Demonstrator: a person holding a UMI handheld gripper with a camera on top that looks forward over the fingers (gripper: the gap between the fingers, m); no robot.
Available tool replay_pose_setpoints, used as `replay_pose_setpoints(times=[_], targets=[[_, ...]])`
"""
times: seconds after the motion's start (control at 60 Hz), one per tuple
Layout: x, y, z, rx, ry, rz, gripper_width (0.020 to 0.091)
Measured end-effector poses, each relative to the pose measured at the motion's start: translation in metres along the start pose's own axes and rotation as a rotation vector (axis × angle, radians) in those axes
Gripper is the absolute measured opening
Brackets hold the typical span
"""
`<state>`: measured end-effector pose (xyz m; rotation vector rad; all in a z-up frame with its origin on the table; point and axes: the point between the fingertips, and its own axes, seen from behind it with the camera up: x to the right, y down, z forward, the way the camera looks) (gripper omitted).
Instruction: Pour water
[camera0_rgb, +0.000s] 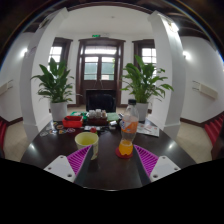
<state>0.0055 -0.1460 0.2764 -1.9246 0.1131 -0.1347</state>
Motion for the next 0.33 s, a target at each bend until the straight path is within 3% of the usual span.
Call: replay_pose_setpoints(times=[0.333], targets=[[-0.022, -0.058, -0.042, 0.107, -0.057, -0.01, 0.0803]])
